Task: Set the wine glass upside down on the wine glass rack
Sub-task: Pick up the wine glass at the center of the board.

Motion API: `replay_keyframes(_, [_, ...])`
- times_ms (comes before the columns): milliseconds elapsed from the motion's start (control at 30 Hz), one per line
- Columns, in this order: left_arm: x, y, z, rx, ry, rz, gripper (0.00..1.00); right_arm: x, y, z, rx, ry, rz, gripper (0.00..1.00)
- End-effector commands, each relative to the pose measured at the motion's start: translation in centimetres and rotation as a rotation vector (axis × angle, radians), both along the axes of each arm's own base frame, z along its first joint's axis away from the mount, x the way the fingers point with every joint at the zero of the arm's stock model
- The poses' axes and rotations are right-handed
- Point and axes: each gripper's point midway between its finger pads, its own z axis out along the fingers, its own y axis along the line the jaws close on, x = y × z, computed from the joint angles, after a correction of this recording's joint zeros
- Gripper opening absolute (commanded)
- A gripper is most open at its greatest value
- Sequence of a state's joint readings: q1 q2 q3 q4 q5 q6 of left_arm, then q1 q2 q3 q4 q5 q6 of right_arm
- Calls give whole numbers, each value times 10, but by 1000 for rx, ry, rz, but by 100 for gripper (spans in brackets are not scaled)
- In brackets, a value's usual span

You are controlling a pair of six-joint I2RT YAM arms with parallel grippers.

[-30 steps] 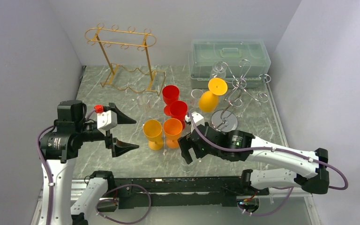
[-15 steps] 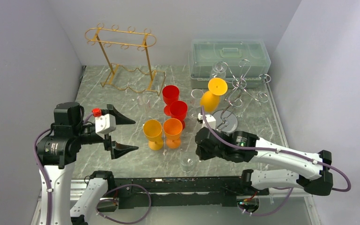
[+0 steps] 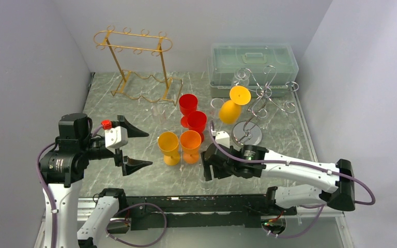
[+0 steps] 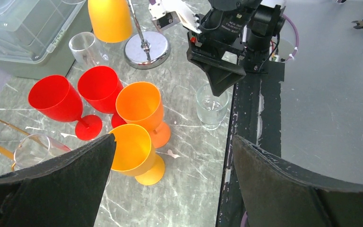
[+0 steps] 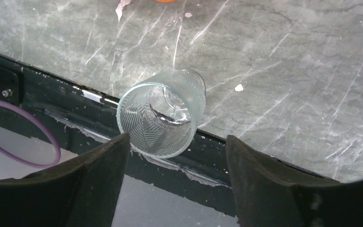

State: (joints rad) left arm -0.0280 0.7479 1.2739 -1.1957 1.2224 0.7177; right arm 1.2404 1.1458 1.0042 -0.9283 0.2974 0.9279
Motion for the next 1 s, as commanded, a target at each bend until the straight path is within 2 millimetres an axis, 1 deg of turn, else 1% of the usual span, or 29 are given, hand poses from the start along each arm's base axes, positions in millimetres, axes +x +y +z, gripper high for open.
replay_keyframes(0, [-2,2,7,9,-34,19,100,9,14,-8,18,-25,-25,71])
replay_keyframes(33, [-1,2,8,11,-37,23,99,11,15,-11,6,-27,-28,66])
replay_keyframes(100, [-1,3,8,16,-38,27,100,13,15,-19,-17,-29,-35,61])
replay_keyframes(333, [-2,3,6,22,-29,24,100,23,16,-41,-79,-50,-62,53])
replay_keyframes(400, [-3,3,6,22,-29,25,100,24,15,-46,-91,-50,-71,49])
replay_keyframes(433, [-3,3,5,21,-29,24,99,24,14,-49,-93,-49,-75,45])
replay_keyframes(500, [-4,2,6,17,-29,19,99,23,14,-53,-87,-46,-82,35])
replay_keyframes(533, [-5,2,6,14,-25,16,99,23,13,-54,-84,-45,-85,27])
replay_keyframes(600, [-6,1,5,7,-15,13,99,23,12,-51,-78,-47,-94,9])
replay_keyframes(633, [-7,1,6,3,-12,10,99,23,11,-48,-72,-51,-95,1])
replay_keyframes(700, [-8,0,6,-5,3,7,99,24,10,-34,-49,-68,-92,0])
replay_keyframes(833, [-9,-2,11,-31,25,4,99,25,7,21,82,-132,-58,0])
replay_keyframes(867, [-9,-3,14,-42,27,3,99,24,8,41,130,-152,-39,0])
replay_keyframes(967, [-9,-6,24,-78,47,-1,99,19,7,93,248,-204,25,0])
